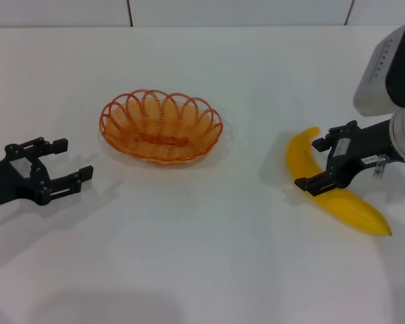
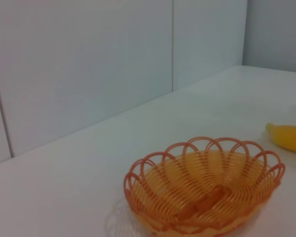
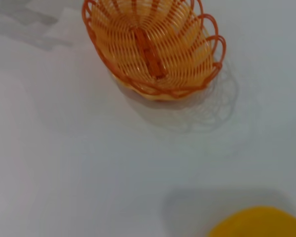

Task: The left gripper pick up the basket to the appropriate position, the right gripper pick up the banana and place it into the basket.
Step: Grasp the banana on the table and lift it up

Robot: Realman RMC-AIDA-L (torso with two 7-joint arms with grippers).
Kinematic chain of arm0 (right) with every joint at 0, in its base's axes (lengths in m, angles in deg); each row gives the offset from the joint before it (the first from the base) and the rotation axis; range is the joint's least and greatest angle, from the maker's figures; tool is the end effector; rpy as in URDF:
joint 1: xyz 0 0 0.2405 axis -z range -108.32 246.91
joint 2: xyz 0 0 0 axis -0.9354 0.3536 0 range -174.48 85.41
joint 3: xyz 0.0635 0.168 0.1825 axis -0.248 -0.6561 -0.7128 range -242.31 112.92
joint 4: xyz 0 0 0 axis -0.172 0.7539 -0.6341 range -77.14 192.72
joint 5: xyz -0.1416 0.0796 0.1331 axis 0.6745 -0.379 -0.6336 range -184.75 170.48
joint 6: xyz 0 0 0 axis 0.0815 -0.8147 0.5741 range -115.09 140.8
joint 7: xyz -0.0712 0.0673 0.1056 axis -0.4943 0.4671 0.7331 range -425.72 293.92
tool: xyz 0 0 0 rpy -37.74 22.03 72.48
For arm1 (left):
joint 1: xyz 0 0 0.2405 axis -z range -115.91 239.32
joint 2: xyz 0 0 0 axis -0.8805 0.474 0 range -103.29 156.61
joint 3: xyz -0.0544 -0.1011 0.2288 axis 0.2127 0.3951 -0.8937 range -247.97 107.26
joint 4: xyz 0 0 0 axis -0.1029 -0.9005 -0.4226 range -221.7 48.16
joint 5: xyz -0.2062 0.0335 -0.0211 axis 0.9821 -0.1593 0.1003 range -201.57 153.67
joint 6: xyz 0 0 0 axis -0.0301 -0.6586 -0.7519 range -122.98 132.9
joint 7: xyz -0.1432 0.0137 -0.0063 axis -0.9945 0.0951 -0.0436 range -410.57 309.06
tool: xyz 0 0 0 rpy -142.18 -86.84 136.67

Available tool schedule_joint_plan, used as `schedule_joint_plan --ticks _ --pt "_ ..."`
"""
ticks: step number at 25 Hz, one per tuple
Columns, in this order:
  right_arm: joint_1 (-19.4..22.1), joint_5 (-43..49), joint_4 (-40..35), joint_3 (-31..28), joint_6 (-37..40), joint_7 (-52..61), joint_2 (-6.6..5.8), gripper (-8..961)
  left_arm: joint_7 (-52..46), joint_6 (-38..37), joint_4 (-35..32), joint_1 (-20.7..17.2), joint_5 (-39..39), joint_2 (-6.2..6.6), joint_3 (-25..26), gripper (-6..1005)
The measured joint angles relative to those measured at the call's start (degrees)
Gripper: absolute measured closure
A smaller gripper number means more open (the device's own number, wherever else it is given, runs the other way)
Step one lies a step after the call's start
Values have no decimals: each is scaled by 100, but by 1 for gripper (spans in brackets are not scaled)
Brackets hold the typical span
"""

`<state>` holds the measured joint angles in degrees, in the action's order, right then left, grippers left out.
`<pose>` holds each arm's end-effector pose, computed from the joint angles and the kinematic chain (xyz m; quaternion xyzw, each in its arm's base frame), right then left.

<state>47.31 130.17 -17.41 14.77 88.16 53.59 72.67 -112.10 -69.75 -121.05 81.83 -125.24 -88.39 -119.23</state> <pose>0.2373 0.3394 0.0013 -0.9561 0.1983 -0.1097 0.1855 -0.3337 0.3117 0.0158 -0.9290 -0.1748 -0.1715 0.2774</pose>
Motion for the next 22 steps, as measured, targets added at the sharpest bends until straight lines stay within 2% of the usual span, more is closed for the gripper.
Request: schedule_joint_plan --ticks 22 --pt "-159 516 29 465 22 465 5 73 0 0 0 19 -5 0 -9 242"
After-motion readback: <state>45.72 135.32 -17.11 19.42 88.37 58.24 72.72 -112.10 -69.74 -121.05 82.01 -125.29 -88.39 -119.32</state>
